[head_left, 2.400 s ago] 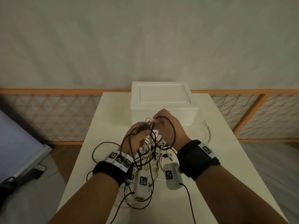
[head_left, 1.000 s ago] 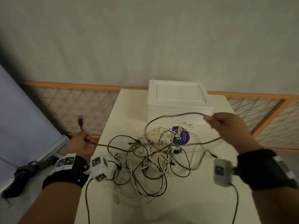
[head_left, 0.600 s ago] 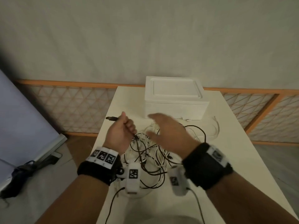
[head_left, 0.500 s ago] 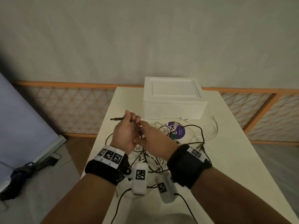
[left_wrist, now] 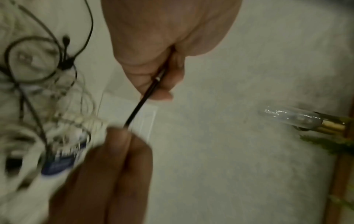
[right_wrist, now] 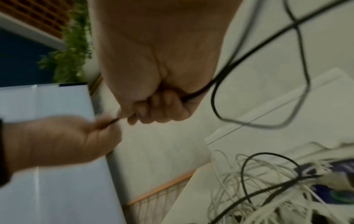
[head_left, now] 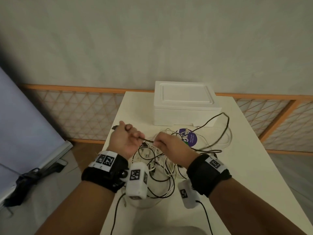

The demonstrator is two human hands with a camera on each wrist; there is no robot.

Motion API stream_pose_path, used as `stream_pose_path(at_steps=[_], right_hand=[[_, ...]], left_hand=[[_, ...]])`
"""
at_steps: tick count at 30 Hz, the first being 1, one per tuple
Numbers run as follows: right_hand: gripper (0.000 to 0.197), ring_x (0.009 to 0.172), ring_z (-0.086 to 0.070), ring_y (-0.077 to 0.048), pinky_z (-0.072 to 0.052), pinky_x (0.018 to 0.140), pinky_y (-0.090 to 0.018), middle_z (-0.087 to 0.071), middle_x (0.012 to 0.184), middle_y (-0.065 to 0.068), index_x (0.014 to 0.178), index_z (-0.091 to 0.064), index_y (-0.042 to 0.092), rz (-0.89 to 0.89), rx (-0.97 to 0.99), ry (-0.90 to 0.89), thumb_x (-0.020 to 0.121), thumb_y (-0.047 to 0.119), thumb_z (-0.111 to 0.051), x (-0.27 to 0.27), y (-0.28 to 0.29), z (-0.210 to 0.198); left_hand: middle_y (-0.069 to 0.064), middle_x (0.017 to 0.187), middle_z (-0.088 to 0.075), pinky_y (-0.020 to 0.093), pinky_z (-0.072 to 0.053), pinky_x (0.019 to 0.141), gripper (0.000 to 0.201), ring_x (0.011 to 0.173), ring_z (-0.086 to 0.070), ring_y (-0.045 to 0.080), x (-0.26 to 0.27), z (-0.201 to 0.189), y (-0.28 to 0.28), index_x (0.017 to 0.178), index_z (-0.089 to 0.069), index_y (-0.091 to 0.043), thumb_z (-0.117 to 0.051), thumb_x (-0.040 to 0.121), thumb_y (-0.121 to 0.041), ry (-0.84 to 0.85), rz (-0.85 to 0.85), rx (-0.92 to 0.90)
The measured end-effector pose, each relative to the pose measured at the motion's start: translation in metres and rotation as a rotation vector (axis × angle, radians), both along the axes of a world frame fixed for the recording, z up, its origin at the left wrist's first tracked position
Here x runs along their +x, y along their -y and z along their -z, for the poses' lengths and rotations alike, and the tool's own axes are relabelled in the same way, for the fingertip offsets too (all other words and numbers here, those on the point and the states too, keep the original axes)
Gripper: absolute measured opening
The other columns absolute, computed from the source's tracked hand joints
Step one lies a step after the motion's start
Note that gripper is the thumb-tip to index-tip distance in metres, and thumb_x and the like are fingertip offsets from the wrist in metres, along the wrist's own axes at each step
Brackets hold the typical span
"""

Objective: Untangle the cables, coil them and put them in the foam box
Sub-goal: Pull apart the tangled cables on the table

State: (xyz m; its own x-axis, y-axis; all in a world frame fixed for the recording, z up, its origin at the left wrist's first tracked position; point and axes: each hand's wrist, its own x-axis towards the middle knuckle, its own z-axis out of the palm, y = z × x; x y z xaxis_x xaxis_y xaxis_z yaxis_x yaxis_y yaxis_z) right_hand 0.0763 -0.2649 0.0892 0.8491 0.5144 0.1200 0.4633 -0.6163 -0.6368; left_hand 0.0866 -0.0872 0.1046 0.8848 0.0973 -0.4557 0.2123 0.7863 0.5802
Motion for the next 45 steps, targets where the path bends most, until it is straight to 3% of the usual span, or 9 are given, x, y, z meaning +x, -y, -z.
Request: stream_pose_path(at_steps=[4,11,14,18,25,34,36,40,45], right_hand=[[0.024,0.082,-0.056,-0.009,-0.047,0.078,-0.031,-0.063,0.088,0.010,0.095,-0.060,0.023,0.000,-0.304,-0.021,0.097,0.040,-0.044,0.014,0.039,-0.001],[0.028,0.097,-0.059,-0.016,-0.046,0.078,-0.030,-0.066,0.103,0.006,0.102,-0.063,0.030,0.222,-0.668,-0.008,0.096,0.046,-0.041,0.025,0.096,0.001],[0.030,0.098,-0.062,-0.018,-0.049,0.078,-0.033,-0.066,0.100,0.005,0.100,-0.063,0.027,0.219,-0.693,0.124,0.097,0.046,-0.040,0.024,0.070,-0.004],[0.032,0.092,-0.062,-0.020,-0.051,0.076,-0.036,-0.065,0.094,0.000,0.103,-0.061,0.023,0.099,-0.622,0.174,0.098,0.044,-0.038,0.014,0.024,-0.021],[0.037,0.091,-0.058,-0.017,-0.042,0.072,-0.030,-0.062,0.088,0.004,0.087,-0.061,0.025,0.144,-0.605,0.048,0.093,0.056,-0.041,0.009,0.071,-0.034],[0.045,0.057,-0.053,-0.023,-0.044,0.054,-0.032,-0.055,0.058,0.001,0.064,-0.056,0.016,0.633,-0.592,0.195,0.090,0.052,-0.047,-0.005,0.222,-0.040],[0.045,0.057,-0.052,-0.021,-0.044,0.054,-0.032,-0.051,0.057,0.004,0.062,-0.051,0.021,0.625,-0.666,0.166,0.091,0.053,-0.043,-0.002,0.216,-0.039],[0.043,0.075,-0.058,-0.024,-0.044,0.066,-0.033,-0.052,0.067,0.004,0.067,-0.049,0.020,0.502,-0.637,0.068,0.094,0.052,-0.041,0.012,0.161,-0.030],[0.030,0.094,-0.058,-0.023,-0.043,0.080,-0.034,-0.063,0.097,-0.006,0.096,-0.064,0.014,0.143,-0.555,0.112,0.097,0.038,-0.046,0.009,0.065,-0.031]], left_hand=[[-0.007,0.042,-0.021,0.017,-0.016,0.037,0.047,0.033,-0.018,0.010,0.014,0.015,-0.045,0.060,-0.032,-0.021,-0.031,0.101,-0.042,0.018,-0.025,0.233],[-0.003,0.043,-0.038,0.016,-0.022,0.039,0.040,0.035,-0.028,0.013,0.022,0.041,-0.089,0.062,-0.039,-0.018,-0.037,0.099,-0.034,-0.053,-0.051,0.708],[-0.002,0.076,-0.066,0.024,-0.034,0.052,0.042,0.049,-0.046,0.007,0.010,0.028,-0.029,0.080,-0.064,-0.018,-0.036,0.101,-0.042,0.172,0.300,1.209],[-0.005,0.113,-0.066,0.031,-0.043,0.096,0.047,0.103,-0.059,0.010,-0.007,0.017,0.042,0.112,-0.066,-0.020,-0.029,0.100,-0.047,0.463,0.746,1.398],[-0.001,0.058,-0.053,0.029,-0.038,0.052,0.051,0.055,-0.053,0.016,0.002,0.022,-0.015,0.063,-0.046,-0.021,-0.024,0.100,-0.048,0.261,0.680,2.049],[0.024,0.097,-0.066,0.044,-0.045,0.086,0.037,0.091,-0.061,0.037,-0.022,0.068,-0.164,0.093,-0.061,0.001,-0.035,0.102,-0.025,-0.362,0.413,2.118],[0.022,0.093,-0.065,0.041,-0.046,0.079,0.038,0.087,-0.061,0.037,-0.019,0.073,-0.157,0.094,-0.060,0.000,-0.035,0.101,-0.028,-0.366,0.417,2.083],[0.013,0.105,-0.062,0.040,-0.050,0.081,0.059,0.090,-0.060,0.030,0.001,0.058,-0.101,0.118,-0.059,-0.008,-0.020,0.099,-0.048,-0.071,0.441,2.110],[-0.002,0.134,-0.056,0.026,-0.033,0.102,0.049,0.121,-0.052,0.013,-0.015,0.004,0.025,0.136,-0.051,-0.025,-0.025,0.100,-0.047,0.490,0.647,1.618]])
